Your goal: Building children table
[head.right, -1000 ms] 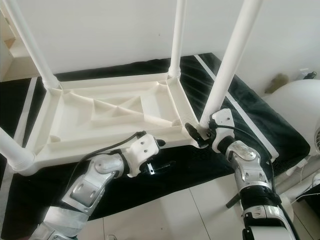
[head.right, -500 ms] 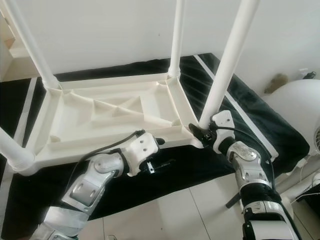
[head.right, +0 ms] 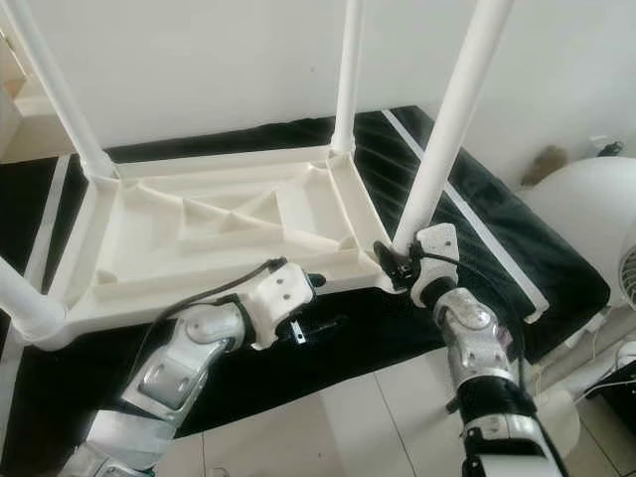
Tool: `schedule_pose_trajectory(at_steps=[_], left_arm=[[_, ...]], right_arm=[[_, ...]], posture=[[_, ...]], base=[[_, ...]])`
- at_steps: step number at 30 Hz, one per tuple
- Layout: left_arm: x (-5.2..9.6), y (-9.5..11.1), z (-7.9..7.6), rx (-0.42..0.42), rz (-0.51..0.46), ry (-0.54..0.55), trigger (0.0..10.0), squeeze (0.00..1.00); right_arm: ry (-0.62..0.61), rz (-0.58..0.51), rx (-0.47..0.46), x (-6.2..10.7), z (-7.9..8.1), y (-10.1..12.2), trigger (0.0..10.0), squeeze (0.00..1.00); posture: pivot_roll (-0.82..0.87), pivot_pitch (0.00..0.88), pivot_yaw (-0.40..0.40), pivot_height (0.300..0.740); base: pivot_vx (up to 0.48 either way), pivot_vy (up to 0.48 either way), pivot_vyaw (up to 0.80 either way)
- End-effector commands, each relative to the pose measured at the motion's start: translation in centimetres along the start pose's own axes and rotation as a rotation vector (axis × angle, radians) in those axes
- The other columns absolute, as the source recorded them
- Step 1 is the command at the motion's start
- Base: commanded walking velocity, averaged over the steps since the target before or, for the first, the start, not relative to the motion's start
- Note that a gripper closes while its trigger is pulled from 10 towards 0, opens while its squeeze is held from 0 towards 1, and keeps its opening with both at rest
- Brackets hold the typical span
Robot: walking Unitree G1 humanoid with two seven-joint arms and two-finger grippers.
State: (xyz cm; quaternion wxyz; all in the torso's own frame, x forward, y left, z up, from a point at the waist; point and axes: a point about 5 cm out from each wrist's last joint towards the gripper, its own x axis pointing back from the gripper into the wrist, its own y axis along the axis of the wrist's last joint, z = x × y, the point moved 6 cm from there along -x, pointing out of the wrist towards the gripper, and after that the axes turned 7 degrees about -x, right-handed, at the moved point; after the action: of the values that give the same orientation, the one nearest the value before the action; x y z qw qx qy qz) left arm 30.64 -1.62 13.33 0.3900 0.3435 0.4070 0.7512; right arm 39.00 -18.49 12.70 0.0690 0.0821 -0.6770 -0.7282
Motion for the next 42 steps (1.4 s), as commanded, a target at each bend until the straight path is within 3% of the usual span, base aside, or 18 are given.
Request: schedule_pose_trajectory(at_steps=[1, 9, 10, 13, 16, 20, 29, 30, 38, 39, 40, 42], left_arm=[[0.2, -0.3, 1.5, -0.005, 0.023, 0.119, 10.0, 0.0], [0.6, -0.5, 1.8, 0.005, 0.032, 0.137, 10.0, 0.0], [0.7, -0.6, 1.8, 0.008, 0.032, 0.138, 10.0, 0.0], [0.6, -0.5, 1.6, 0.008, 0.029, 0.137, 10.0, 0.0], [0.6, -0.2, 1.6, 0.014, 0.018, 0.133, 10.0, 0.0], [0.7, -0.3, 1.6, 0.01, 0.017, 0.128, 10.0, 0.0], [1.1, -0.4, 1.7, -0.011, 0.018, 0.122, 10.0, 0.0], [1.2, -0.5, 1.8, -0.018, 0.019, 0.121, 10.0, 0.0], [1.2, -0.3, 2.3, -0.059, 0.01, 0.121, 10.0, 0.0], [1.2, -0.2, 2.3, -0.067, 0.006, 0.12, 10.0, 0.0], [1.2, -0.1, 2.4, -0.061, 0.0, 0.117, 10.0, 0.0], [1.2, 0.2, 2.3, -0.046, -0.017, 0.107, 10.0, 0.0]], right_arm=[[-0.123, 0.073, -0.051, 0.8, -1.5, -2.0, 10.0, 0.0], [-0.377, 0.041, -0.113, 2.5, -0.9, -2.7, 10.0, 0.0], [-0.452, 0.033, -0.142, 3.1, -0.2, -2.9, 10.0, 0.0], [-0.501, 0.034, -0.172, 3.4, 0.6, -3.0, 10.0, 0.0], [-0.496, 0.013, -0.216, 3.4, 2.0, -2.4, 10.0, 0.0], [-0.454, -0.011, -0.173, 3.3, 2.9, -1.4, 10.0, 0.0], [-0.463, -0.032, -0.118, 3.7, 3.1, -0.5, 10.0, 0.0], [-0.451, -0.037, -0.125, 3.9, 3.3, -0.4, 10.0, 1.0], [-0.381, -0.075, -0.157, 4.0, 3.4, 0.6, 10.0, 1.0], [-0.355, -0.073, -0.167, 3.9, 3.5, 0.6, 10.0, 0.39], [-0.317, -0.07, -0.169, 3.8, 3.5, 0.7, 10.0, 0.0], [-0.257, -0.053, -0.173, 3.7, 3.7, 0.5, 10.0, 0.0]], posture=[[-0.06, 0.067, 0.003, 0.74], [-0.06, 0.07, -0.012, 0.74], [-0.06, 0.07, -0.013, 0.74], [-0.05, 0.066, -0.016, 0.74], [-0.06, 0.063, -0.014, 0.74], [-0.06, 0.054, -0.009, 0.74], [-0.06, 0.036, -0.003, 0.74], [-0.06, 0.033, -0.001, 0.74], [-0.07, 0.02, 0.005, 0.74], [-0.08, 0.016, 0.004, 0.74], [-0.08, 0.016, 0.004, 0.74], [-0.07, 0.014, 0.002, 0.74]], base=[[0.0, 0.0, 0.0], [0.0, 0.0, 0.0], [0.0, 0.0, 0.0], [0.0, 0.0, 0.0], [0.0, 0.0, 0.0], [0.0, 0.0, 0.0], [0.0, 0.0, 0.0], [0.0, 0.0, 0.0], [0.0, 0.0, 0.0], [0.0, 0.0, 0.0], [0.0, 0.0, 0.0], [0.0, 0.0, 0.0]])
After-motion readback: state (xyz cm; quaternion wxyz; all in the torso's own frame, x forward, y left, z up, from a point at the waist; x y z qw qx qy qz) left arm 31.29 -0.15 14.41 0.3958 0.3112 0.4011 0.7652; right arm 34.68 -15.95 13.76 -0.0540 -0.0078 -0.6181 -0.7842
